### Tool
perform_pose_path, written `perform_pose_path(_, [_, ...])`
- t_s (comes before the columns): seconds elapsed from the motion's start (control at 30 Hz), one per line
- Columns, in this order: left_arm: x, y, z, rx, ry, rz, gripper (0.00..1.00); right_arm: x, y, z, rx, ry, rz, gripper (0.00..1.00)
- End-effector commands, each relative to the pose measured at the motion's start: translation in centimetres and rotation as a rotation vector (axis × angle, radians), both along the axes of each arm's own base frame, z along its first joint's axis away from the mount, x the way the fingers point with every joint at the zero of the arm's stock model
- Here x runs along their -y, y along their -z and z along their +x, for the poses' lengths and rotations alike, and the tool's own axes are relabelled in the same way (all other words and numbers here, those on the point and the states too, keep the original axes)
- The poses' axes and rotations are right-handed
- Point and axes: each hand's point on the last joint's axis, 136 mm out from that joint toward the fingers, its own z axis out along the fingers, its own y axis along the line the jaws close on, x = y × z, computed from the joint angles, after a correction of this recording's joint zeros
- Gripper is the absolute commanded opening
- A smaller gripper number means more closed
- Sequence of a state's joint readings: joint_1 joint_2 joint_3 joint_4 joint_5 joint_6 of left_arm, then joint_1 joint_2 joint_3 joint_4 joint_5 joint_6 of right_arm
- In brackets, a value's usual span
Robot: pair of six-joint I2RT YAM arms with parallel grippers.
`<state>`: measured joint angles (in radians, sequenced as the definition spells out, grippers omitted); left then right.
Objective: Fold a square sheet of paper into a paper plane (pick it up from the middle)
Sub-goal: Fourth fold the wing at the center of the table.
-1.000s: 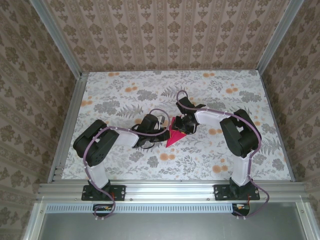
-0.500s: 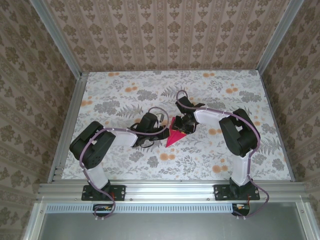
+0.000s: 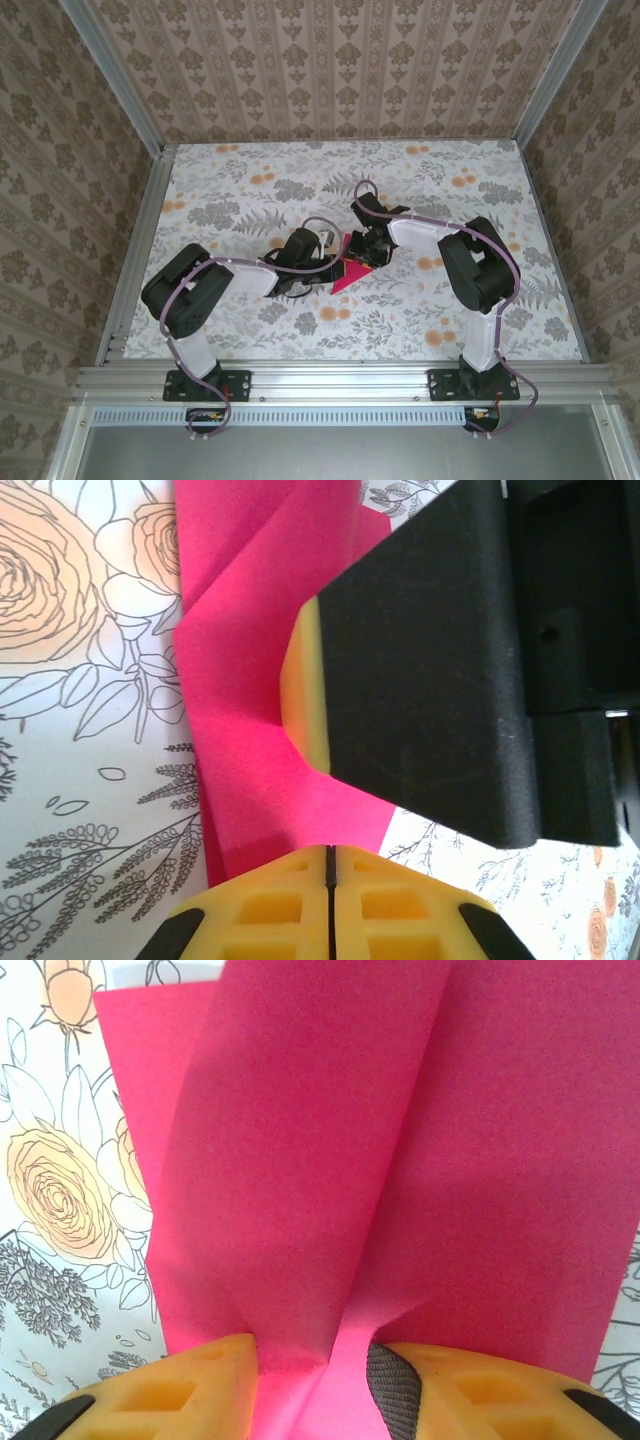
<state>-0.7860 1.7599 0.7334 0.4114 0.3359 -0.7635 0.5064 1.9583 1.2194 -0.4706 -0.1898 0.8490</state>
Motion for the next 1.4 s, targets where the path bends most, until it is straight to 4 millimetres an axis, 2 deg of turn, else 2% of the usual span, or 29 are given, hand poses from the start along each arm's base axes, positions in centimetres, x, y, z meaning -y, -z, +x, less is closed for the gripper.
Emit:
perform_pose_path(0.0, [-0.3, 1.4, -0.2, -0.021, -0.004, 0.032, 0.08, 7.1, 8.7, -7.3, -0.281, 0.048, -0.31, 0.41])
perform_pose_path(0.8, [-0.8, 2.8, -0.2, -0.046, -0.021, 0.086, 0.06, 7.3, 9.0, -7.4, -0.285, 0.043, -0.316, 0.39])
perform_pose_path(1.13, [-1.3, 4.2, -1.0, -0.096, -0.017, 0.131, 0.06, 7.1, 8.8, -7.3, -0.281, 0.043, -0.304, 0.39])
perform_pose_path(1.3, [-2.0, 5.2, -1.7, -0.131, -0.024, 0.169, 0.05, 5.9, 7.6, -6.2, -0.241, 0.039, -0.239, 0.4])
perform_pose_path(1.37, [-2.5, 5.7, -2.0, -0.146, -0.029, 0.194, 0.05, 4.4, 6.0, -4.5, -0.171, 0.027, -0.161, 0.41])
